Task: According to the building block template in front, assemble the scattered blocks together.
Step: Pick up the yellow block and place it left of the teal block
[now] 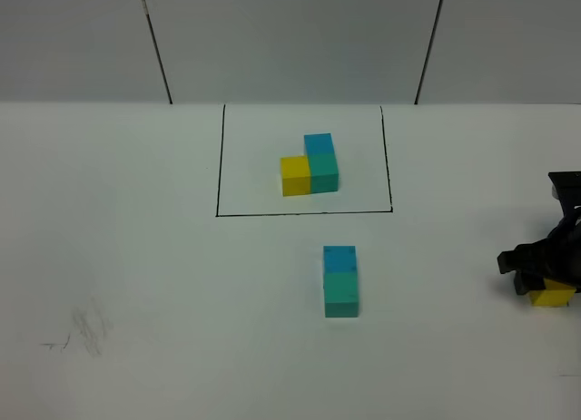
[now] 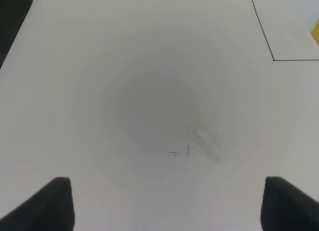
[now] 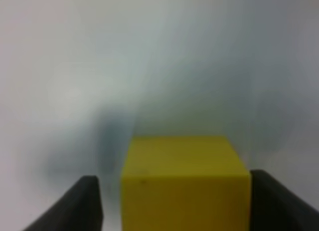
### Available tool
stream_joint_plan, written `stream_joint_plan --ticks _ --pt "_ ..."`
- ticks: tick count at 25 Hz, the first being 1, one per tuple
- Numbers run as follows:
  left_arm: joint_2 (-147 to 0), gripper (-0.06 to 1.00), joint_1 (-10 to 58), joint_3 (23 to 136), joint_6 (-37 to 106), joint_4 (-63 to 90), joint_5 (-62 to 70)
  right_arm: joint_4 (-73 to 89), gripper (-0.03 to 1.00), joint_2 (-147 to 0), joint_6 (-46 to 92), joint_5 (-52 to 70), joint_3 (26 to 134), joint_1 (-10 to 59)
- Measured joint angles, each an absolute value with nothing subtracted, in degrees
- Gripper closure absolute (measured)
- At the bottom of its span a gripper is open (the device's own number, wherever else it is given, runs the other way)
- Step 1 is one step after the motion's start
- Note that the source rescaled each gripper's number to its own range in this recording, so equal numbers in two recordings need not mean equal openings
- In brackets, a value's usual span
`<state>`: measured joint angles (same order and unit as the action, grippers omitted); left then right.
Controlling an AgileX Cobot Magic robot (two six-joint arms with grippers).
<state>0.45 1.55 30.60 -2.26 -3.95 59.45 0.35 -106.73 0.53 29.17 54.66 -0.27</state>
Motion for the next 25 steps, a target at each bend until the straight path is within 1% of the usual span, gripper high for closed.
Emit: stream_joint_plan --ticks 1,2,3,10,12,15,18,22,25 --pt "0.45 0.24 1.55 30.60 -2.26 -3.95 59.45 0.35 0.53 -106.73 0.53 29.29 54.66 -0.27" --pt "0.45 0.24 1.55 30.60 -2.26 -3.95 59.45 0.35 0.64 -106.73 0.53 29.36 54.66 -0.27" --pt "0.45 0.24 1.55 30.60 -2.26 -3.95 59.45 0.35 0.69 -106.73 0.53 29.41 54.66 -0.27" --pt "0.45 0.24 1.55 30.60 -2.26 -3.95 59.45 0.35 0.69 -105.02 0.59 30.85 54.66 -0.27" --pt "0.45 0.24 1.55 30.60 -2.26 -3.95 59.45 0.35 0.69 -102.67 1.21 33.12 54.94 -0.13" --pt "0.45 0.24 1.55 30.60 -2.24 -3.95 59.45 0.00 0.69 -98.33 4.42 38.62 56.68 1.85" --pt "0.45 0.24 1.55 30.60 -2.24 -3.95 59.45 0.00 0.69 -94.90 11.31 44.12 60.37 7.25" --pt "0.45 0.24 1.55 30.60 -2.19 -3.95 59.45 -0.43 0.69 -94.16 25.75 51.85 65.77 19.15" --pt "0.45 0.24 1.55 30.60 -2.19 -3.95 59.45 -2.37 0.69 -94.16 35.70 54.61 68.82 27.66"
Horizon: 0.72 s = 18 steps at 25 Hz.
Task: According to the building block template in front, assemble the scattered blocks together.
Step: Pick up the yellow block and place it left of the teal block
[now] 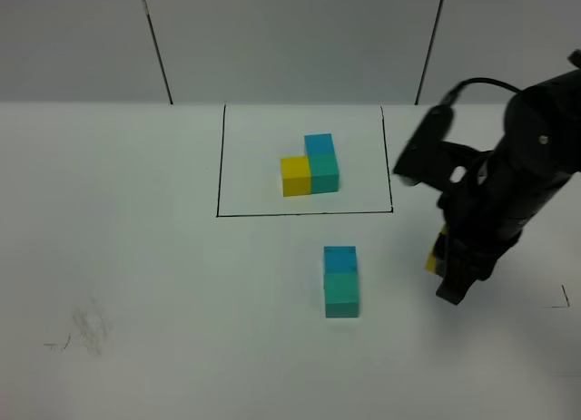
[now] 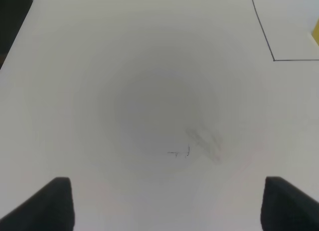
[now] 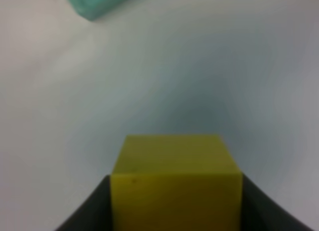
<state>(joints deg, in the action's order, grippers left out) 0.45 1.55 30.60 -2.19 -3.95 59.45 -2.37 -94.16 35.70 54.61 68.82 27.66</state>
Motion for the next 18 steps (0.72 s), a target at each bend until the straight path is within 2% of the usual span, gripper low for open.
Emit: stream_joint_plan --ticks 3,8,18 --pt "0.45 0.24 1.55 30.60 -2.19 -3.95 59.45 -4.98 0.69 -94.78 42.91 54.81 71.29 34.60" --pt "0.45 0.24 1.55 30.60 -2.19 -3.95 59.45 -5.24 0.69 -100.30 45.72 56.25 78.10 42.87" --pt "0.45 0.24 1.55 30.60 -2.19 -3.95 59.45 -0.33 0.69 -114.02 50.35 62.38 97.29 46.23"
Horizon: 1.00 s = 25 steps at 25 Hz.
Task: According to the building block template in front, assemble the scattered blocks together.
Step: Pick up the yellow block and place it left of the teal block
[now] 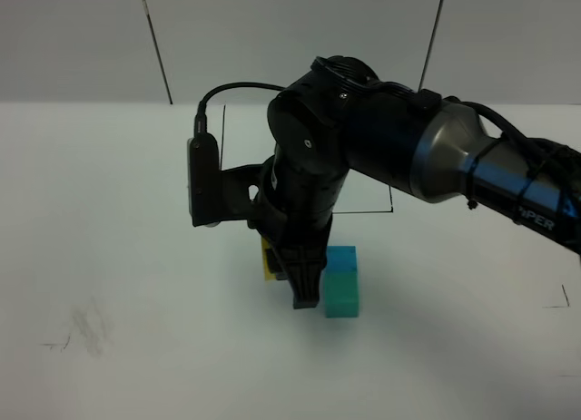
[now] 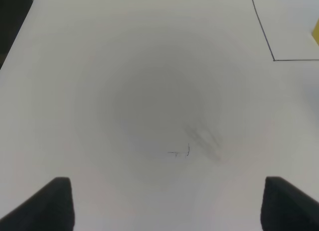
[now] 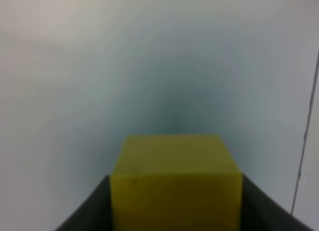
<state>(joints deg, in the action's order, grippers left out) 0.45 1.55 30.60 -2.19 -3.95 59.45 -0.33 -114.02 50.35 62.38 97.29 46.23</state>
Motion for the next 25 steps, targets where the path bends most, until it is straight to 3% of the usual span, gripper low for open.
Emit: stream_joint_plan --ticks 7,25 --pt "0.45 0.24 1.55 30.60 -2.19 -3.95 59.45 1.68 0.69 -118.82 57.60 65.32 100.64 46.50" --pt "0.45 0.24 1.55 30.60 -2.19 -3.95 59.45 -0.47 0.69 -126.99 49.45 59.67 101.08 44.64"
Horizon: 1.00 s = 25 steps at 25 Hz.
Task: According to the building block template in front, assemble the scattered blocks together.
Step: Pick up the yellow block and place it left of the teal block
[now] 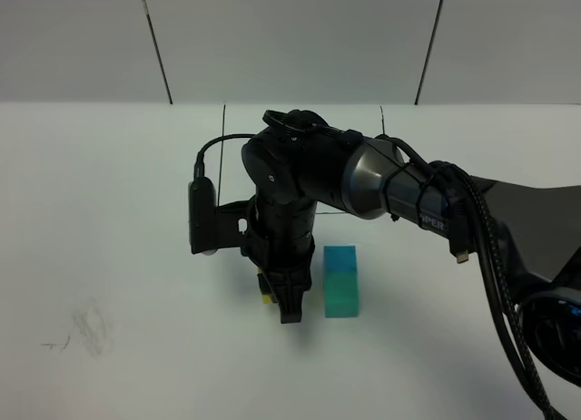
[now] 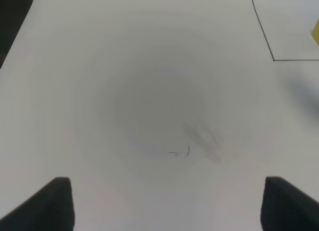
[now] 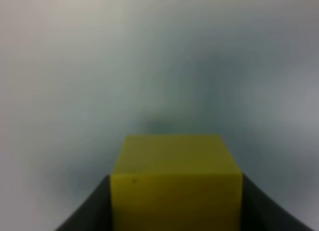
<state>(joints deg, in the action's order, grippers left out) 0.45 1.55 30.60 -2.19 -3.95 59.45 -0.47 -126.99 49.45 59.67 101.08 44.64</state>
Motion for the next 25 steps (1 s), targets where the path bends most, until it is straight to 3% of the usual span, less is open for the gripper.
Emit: stream_joint_plan --ticks 25 --pt "0.45 0.24 1.55 30.60 -2.19 -3.95 59.45 2.33 0.69 -128.07 44.37 62.11 101.08 41.38"
